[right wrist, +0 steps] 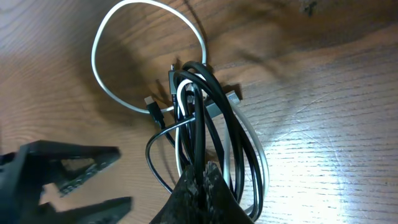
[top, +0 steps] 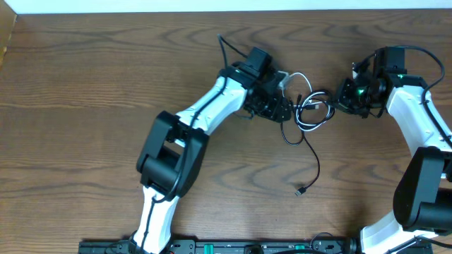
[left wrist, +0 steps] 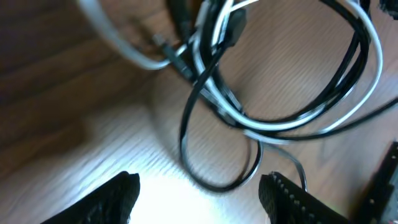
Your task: Untangle cables
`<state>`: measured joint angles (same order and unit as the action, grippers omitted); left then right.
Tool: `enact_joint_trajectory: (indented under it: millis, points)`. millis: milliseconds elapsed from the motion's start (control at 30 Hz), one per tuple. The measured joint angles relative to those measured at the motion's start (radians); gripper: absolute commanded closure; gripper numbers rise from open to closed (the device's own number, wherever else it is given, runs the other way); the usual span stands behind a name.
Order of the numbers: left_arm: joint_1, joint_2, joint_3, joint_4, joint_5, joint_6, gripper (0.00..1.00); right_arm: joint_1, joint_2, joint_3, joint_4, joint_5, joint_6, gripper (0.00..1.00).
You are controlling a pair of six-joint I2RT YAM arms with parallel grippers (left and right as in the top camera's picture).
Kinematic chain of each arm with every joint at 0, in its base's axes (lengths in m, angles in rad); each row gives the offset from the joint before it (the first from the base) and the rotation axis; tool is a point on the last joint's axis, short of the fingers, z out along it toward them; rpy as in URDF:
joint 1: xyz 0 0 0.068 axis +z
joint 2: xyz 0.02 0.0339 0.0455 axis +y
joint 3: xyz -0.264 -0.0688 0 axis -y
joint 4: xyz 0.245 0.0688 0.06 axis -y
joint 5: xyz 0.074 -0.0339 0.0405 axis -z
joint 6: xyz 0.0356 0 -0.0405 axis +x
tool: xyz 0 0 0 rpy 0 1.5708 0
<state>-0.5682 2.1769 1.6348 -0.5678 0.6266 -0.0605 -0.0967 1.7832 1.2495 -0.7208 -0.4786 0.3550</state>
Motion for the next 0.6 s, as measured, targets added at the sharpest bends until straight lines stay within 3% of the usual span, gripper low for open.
enact_joint_trajectory:
  millis: [67,367,600]
  points:
    - [-0.026,0.015,0.0,0.035,0.001,-0.003,0.45,0.0,0.0,0.0,-0.002,0.0,0.0,0.99]
    - [-0.084,0.07,0.0,0.079,-0.088,-0.021,0.55,0.0,0.0,0.0,-0.002,0.005,0.0,0.99]
    - [-0.087,0.077,0.001,0.109,-0.194,-0.022,0.56,0.0,0.0,0.0,-0.002,0.009,0.0,0.99]
